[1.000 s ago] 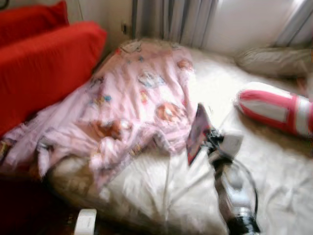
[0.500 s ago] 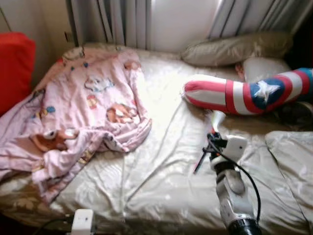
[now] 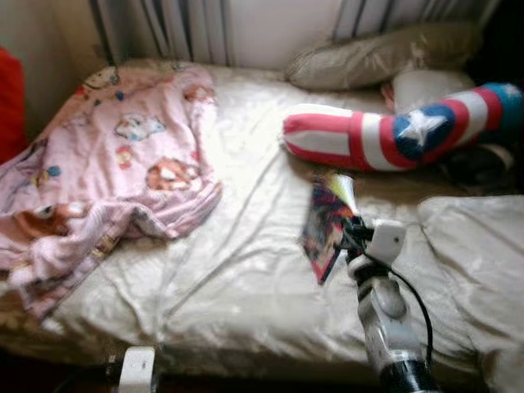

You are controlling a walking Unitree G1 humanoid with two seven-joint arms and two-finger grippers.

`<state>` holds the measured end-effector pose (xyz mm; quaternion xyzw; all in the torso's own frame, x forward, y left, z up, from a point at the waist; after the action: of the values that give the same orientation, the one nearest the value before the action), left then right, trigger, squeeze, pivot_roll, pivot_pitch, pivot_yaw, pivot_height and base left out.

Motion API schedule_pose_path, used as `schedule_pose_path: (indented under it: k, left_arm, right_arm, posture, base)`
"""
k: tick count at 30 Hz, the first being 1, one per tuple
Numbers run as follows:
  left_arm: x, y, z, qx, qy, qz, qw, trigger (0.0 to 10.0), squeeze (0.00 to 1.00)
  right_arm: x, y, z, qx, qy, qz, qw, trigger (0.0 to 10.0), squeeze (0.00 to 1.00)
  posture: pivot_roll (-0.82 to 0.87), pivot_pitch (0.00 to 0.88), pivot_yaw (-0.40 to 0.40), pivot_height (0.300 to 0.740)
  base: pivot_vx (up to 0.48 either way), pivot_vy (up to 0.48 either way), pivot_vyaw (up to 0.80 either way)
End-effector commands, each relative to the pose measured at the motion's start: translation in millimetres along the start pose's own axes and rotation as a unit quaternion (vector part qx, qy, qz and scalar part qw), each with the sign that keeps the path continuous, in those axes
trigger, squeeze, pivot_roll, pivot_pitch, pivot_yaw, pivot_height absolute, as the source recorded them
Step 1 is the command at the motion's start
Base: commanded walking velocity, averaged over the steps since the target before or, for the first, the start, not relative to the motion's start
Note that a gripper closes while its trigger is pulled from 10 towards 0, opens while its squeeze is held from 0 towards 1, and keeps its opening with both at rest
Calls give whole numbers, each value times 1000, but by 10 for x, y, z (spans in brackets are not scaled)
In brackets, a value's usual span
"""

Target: Clean up the room

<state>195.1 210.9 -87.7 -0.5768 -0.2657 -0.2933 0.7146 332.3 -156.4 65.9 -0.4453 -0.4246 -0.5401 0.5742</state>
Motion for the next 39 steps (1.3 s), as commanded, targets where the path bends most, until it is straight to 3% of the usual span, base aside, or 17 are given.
schedule_pose_path:
  k: [1, 21, 33, 39]
  left_arm:
    - [-85, -23, 85, 9, 7, 16, 1000, 10000, 0]
    - [-94, -25, 56, 6, 6, 18, 1000, 10000, 0]
    - [-73, -21, 58, 8, -11, 13, 1000, 10000, 0]
    - [-89, -25, 38, 2, 3, 16, 1000, 10000, 0]
  right_arm:
    - [113, 42, 79, 9, 9, -25, 1000, 10000, 0]
    - [111, 45, 92, 13, 14, -23, 1000, 10000, 0]
    - [105, 44, 86, 12, 14, -20, 1000, 10000, 0]
    - [94, 41, 81, 12, 9, -17, 1000, 10000, 0]
  posture:
    - [106, 144, -94, 740]
    - [110, 152, -98, 740]
    - [107, 150, -100, 740]
    - [104, 141, -100, 740]
  base:
    - [0, -322, 0]
    - [0, -152, 0]
    - [0, 0, 0]
    - [0, -166, 0]
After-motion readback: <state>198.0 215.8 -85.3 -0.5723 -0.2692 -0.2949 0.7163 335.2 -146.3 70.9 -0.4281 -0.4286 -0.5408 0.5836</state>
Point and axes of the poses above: a point about 5 cm out from each wrist's last joint towards the gripper, its own y axis pointing out of the wrist towards the gripper, its own x axis along the axis of the wrist's last joint, z = x × y, the point moved 2 cm from there along y, pointing out of the wrist towards the gripper, and after that the axes turned 3 degrees about y, right-handed, at the moved point
